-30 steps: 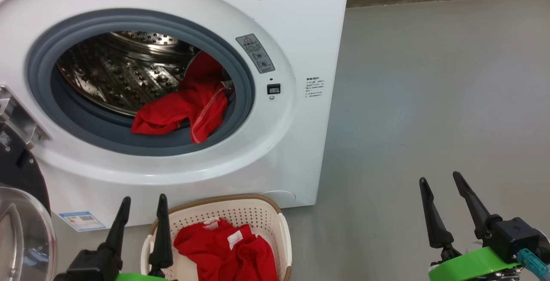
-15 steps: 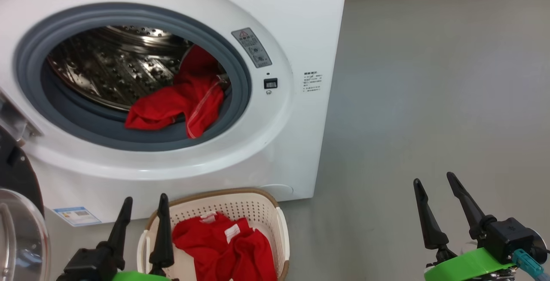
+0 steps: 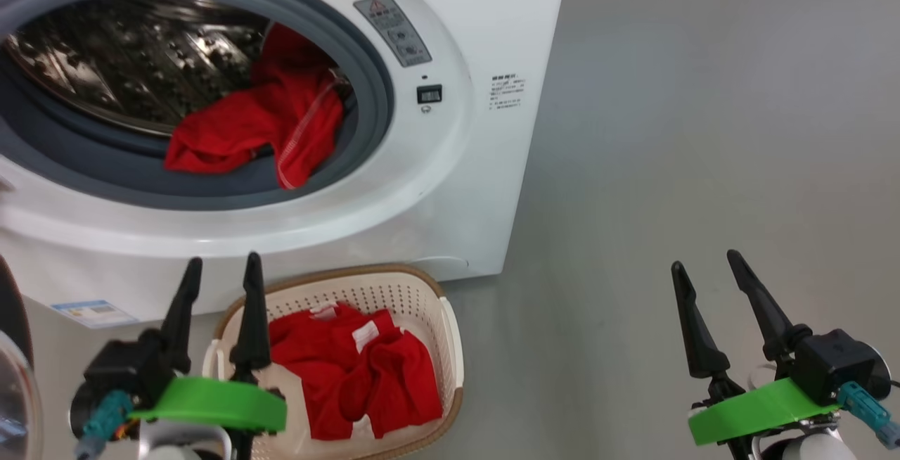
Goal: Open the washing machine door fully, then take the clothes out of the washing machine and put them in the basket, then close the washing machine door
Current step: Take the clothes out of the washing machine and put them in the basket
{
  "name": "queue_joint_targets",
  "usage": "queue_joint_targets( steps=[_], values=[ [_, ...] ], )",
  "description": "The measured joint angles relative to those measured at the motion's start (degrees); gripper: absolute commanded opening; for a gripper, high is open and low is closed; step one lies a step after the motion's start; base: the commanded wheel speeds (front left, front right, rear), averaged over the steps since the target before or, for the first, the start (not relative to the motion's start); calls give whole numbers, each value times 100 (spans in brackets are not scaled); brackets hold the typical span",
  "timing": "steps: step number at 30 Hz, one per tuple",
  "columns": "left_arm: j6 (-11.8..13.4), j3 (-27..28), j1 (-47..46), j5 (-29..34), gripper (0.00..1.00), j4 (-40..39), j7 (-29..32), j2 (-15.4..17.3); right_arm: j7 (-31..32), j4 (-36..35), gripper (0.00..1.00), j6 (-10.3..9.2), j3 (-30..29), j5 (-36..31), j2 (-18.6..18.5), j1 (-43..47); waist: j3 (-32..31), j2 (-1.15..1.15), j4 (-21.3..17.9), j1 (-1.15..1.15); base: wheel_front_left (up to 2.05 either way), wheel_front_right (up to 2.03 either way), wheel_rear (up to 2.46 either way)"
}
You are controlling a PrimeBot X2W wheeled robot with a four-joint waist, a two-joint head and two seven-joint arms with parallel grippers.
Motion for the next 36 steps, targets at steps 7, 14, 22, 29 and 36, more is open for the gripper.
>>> queue_joint_targets(
  steps=[7, 14, 22, 29, 36],
  values=[
    [-68, 143, -610, 3, 100, 271, -51, -24, 0, 23, 100, 0, 118, 75, -2, -218, 347, 0, -55, 0, 0, 0, 0],
    [-290, 248, -1460, 16, 100, 643, -53, -64, 0, 10, 100, 0, 153, 75, -7, -431, 727, 0, -99, 0, 0, 0, 0],
    [-573, 334, -2540, -45, 100, 1429, -65, -32, 0, 8, 100, 0, 185, 143, -12, -623, 1123, 0, -204, 0, 0, 0, 0],
    [-809, 305, -3441, -157, 100, 2249, 174, 38, 0, 1, 100, 0, 135, 197, -15, -845, 1408, 0, -309, 0, 0, 0, 0],
    [-959, 162, -4209, -146, 100, 3184, 545, 100, 0, 5, 100, 0, 131, 193, -21, -877, 1604, 0, -350, 0, 0, 0, 0]
  ],
)
